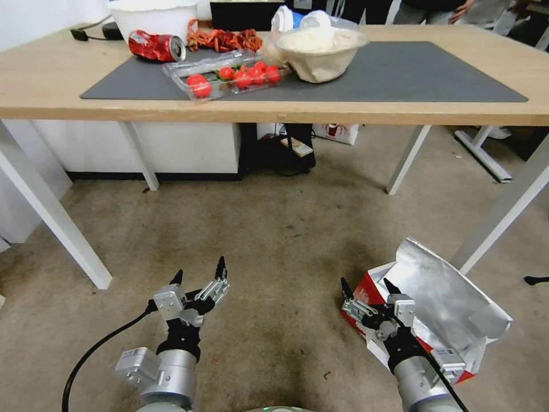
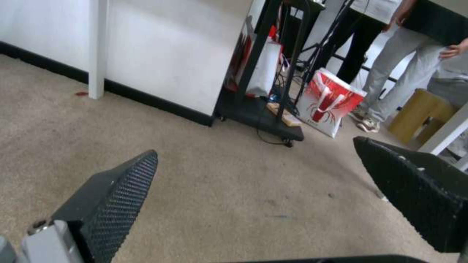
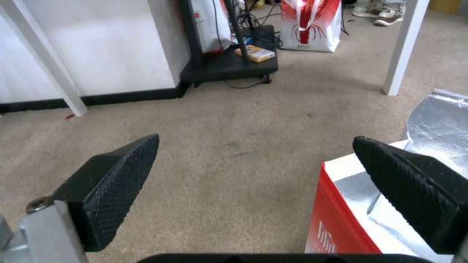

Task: Pick up the food delivery bag from the floor and place it on the table.

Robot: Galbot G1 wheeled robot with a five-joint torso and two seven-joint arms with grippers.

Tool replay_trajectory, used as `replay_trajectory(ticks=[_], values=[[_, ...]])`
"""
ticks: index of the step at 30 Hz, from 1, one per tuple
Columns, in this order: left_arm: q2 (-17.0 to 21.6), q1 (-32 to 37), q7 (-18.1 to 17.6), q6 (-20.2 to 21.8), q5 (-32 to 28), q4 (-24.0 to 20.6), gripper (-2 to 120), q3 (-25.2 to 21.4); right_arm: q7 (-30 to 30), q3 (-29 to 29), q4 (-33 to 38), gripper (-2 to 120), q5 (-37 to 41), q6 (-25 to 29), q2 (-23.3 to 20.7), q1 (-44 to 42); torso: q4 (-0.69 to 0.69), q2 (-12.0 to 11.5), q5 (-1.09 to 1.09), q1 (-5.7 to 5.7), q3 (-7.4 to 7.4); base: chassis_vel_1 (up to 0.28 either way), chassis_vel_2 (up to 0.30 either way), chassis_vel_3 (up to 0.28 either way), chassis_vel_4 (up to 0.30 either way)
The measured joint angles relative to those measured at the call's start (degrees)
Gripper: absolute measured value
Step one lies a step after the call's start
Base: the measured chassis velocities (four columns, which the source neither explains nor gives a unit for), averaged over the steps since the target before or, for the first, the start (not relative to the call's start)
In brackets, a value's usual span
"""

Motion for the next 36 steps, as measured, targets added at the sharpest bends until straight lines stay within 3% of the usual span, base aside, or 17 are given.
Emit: replay_trajectory(ticks=[9,12,16,17,18,19,23,25,27,29,30,36], values=[[0.1,-0.2,0.81,-1.77,0.18,1.03,100,0.01,0.11,0.38,-0.33,100,-0.12,0.23,-0.13,-0.02,0.0,0.18,0.0,0.01,0.0,0.0,0.0,0.0,0.0],[0.5,-0.2,2.74,-2.68,0.67,1.27,100,-0.12,-0.45,1.45,-0.22,100,-0.76,1.12,-0.69,0.3,-0.01,0.25,0.0,0.01,0.0,0.0,0.0,0.0,0.0],[0.79,-0.33,4.13,-2.9,2.32,1.04,100,-0.31,-3.62,4.82,-0.53,100,0.74,2.01,-3.95,2.04,-0.01,0.31,0.0,0.03,0.0,0.0,0.0,0.0,0.0],[0.88,-0.33,4.41,-2.89,2.7,0.9,100,-0.32,-5.05,5.87,-0.84,100,1.8,2.11,-5.74,2.5,0.0,0.33,0.01,0.04,0.0,0.0,0.0,0.0,0.0],[1.16,-0.3,4.87,-2.89,3.88,0.7,100,-0.22,-8.04,8.63,-1.98,100,4.51,2.42,-10.23,3.38,0.0,0.37,0.03,0.05,0.0,0.0,0.0,0.0,0.0],[1.16,-0.3,4.87,-2.89,3.88,0.7,100,-0.22,-8.04,8.63,-1.98,100,4.51,2.42,-10.23,3.38,0.0,0.37,0.03,0.05,0.0,0.0,0.0,0.0,0.0],[1.41,-0.32,5.54,-3.16,6.0,0.66,100,0.16,-12.69,17.93,-8.56,100,12.45,4.38,-23.28,5.37,0.0,0.44,0.02,0.07,0.0,0.0,0.0,0.0,0.0],[1.39,-0.31,5.58,-3.19,6.04,0.62,100,0.22,-12.95,18.66,-9.22,100,13.15,4.49,-24.15,5.5,0.0,0.44,0.02,0.07,0.0,0.0,0.0,0.0,0.0],[1.18,-0.08,5.75,-3.48,6.45,0.41,100,0.76,-15.13,23.33,-14.26,100,18.05,4.4,-30.03,6.11,0.0,0.48,0.03,0.07,0.0,0.0,0.0,0.0,0.0],[1.13,-0.05,5.75,-3.52,6.52,0.41,100,0.85,-15.86,24.23,-15.32,100,18.99,4.02,-31.23,6.1,0.0,0.49,0.03,0.07,0.0,0.0,0.0,0.0,0.0],[1.04,-0.02,5.74,-3.69,6.66,0.41,100,1.1,-17.79,26.22,-18.13,100,20.93,2.99,-34.32,5.89,0.0,0.5,0.01,0.07,0.0,0.0,0.0,0.0,0.0],[0.92,-0.06,5.52,-4.13,6.6,0.44,100,1.37,-20.03,28.42,-24.78,100,21.27,1.2,-40.59,5.07,0.0,0.54,0.02,0.08,0.0,0.0,0.0,0.0,0.0]])
